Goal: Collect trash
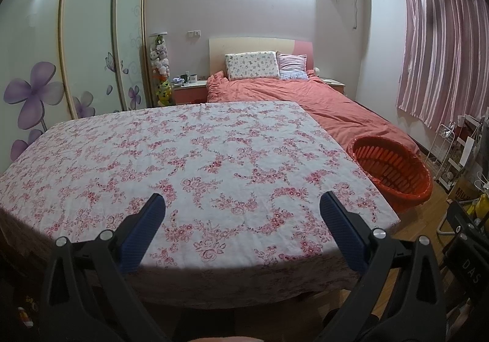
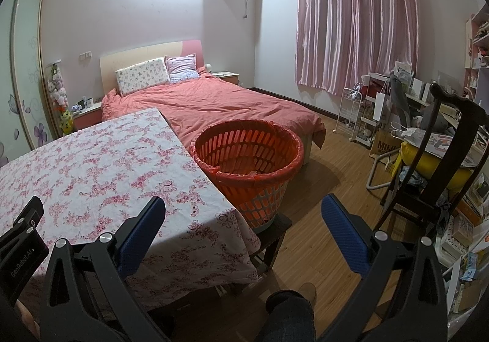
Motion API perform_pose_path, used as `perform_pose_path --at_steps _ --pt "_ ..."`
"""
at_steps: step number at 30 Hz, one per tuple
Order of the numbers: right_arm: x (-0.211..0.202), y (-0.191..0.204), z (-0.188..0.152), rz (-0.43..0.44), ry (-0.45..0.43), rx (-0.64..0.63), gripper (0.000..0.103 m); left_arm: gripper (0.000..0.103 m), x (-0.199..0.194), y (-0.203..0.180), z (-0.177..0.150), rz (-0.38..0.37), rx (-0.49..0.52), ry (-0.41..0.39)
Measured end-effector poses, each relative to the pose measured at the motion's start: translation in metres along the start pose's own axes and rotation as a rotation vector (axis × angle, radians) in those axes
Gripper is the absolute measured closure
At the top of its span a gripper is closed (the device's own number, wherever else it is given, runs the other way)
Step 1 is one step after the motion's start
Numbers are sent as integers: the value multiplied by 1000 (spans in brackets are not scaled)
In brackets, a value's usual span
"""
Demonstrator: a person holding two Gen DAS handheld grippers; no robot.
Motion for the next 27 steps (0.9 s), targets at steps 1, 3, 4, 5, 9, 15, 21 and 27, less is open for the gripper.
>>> perform_pose_path --at_steps 1,3,4,5,9,15,21,27 --pt "0 0 0 0 0 0 2 4 0 0 0 0 0 0" --pt "0 0 0 0 1 0 2 4 0 -1 1 -1 0 0" --pt "0 0 0 0 0 0 2 4 0 0 0 0 1 1" --pt "0 0 0 0 1 0 2 4 1 0 0 0 0 1" --pt "0 0 1 1 1 0 2 4 1 1 -1 1 2 4" --pt "0 0 0 0 3 0 2 4 2 3 -5 5 7 9" --pt "-1 0 -1 0 4 0 2 4 3 0 -4 5 6 14" --pt "-1 -1 -1 0 4 1 2 4 3 0 -3 6 6 14"
Point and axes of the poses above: each gripper's, at about its wrist camera, not at the fingertips, and x roughly the way its jaws point, y to its left, z to its top, the point moved 9 cm from there along x, roughly the way its jaws point, and after that the axes turned 3 degrees about -x, right-handed, at the moved point
